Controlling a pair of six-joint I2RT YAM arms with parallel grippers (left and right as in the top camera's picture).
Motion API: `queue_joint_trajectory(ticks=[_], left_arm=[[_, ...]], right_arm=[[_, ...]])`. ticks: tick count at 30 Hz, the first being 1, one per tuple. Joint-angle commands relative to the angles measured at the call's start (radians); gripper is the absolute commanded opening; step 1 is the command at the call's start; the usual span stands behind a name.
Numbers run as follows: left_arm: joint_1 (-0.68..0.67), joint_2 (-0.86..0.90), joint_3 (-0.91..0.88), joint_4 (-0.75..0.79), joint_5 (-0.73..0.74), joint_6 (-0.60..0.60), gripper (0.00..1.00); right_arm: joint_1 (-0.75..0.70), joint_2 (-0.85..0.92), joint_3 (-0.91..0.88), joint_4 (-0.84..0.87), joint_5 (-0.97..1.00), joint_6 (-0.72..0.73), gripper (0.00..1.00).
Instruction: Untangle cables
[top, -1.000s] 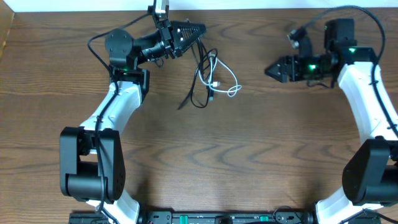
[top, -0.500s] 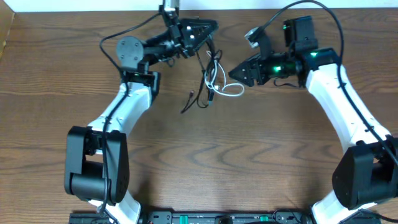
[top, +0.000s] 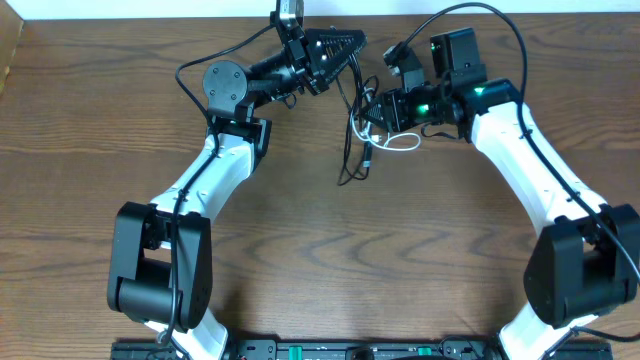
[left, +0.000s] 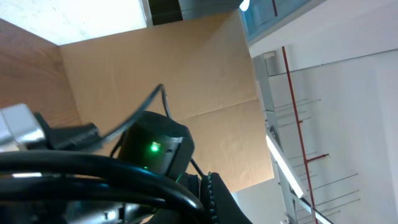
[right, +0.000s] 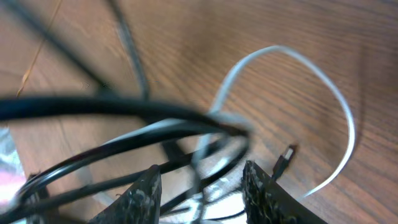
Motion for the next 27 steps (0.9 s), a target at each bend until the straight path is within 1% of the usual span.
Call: queue_joint_trajectory(ticks=[1, 6, 9, 10, 11, 13, 14, 15, 17, 20, 22, 24, 27], left_arm=[[-0.010, -0.007, 0.015, 0.009, -0.008, -0.004, 0.08], [-0.015, -0.007, 0.015, 0.009, -0.008, -0.004, 0.07], [-0.015, -0.007, 0.015, 0.009, -0.008, -0.004, 0.08], [-0.015, -0.007, 0.015, 0.009, -0.008, -0.004, 0.07], [-0.015, -0.007, 0.015, 0.009, -0.008, -0.004, 0.07], [-0.012, -0.007, 0.015, 0.008, -0.013, -0.004, 0.08], [-0.009, -0.007, 0.015, 0.003, -0.014, -0.003, 0.08], [-0.005, -0.007, 0.015, -0.010, -0.013, -0.003, 0.07], [0.009, -0.007, 0.015, -0.038, -0.011, 0.005, 0.08], [0.050, -0.007, 0.015, -0.091, 0.000, 0.032, 0.08], [0.095, -0.007, 0.015, -0.121, 0.023, 0.101, 0.07], [0.138, -0.007, 0.014, -0.157, 0.058, 0.178, 0.07], [0.188, -0.007, 0.014, -0.246, 0.108, 0.252, 0.08]], right_arm=[[0.005, 0.018, 0.007, 0.044, 0.031, 0.082, 0.39], [0.019, 0.043, 0.005, 0.121, 0.035, 0.084, 0.39], [0.037, 0.066, 0.005, 0.150, 0.035, 0.084, 0.33], [0.039, 0.069, 0.005, 0.151, 0.043, 0.085, 0.29], [0.042, 0.078, 0.005, 0.145, 0.097, 0.113, 0.18], [0.042, 0.083, 0.005, 0.132, 0.153, 0.127, 0.10], [0.042, 0.084, 0.005, 0.123, 0.198, 0.141, 0.04], [0.042, 0.084, 0.005, 0.112, 0.243, 0.166, 0.01], [0.042, 0.084, 0.005, 0.069, 0.365, 0.233, 0.01], [0.035, 0.084, 0.005, -0.027, 0.615, 0.382, 0.01], [0.022, 0.084, 0.005, -0.082, 0.718, 0.406, 0.01], [0.001, 0.083, 0.005, -0.122, 0.750, 0.406, 0.01], [-0.042, 0.083, 0.005, -0.188, 0.724, 0.384, 0.01]])
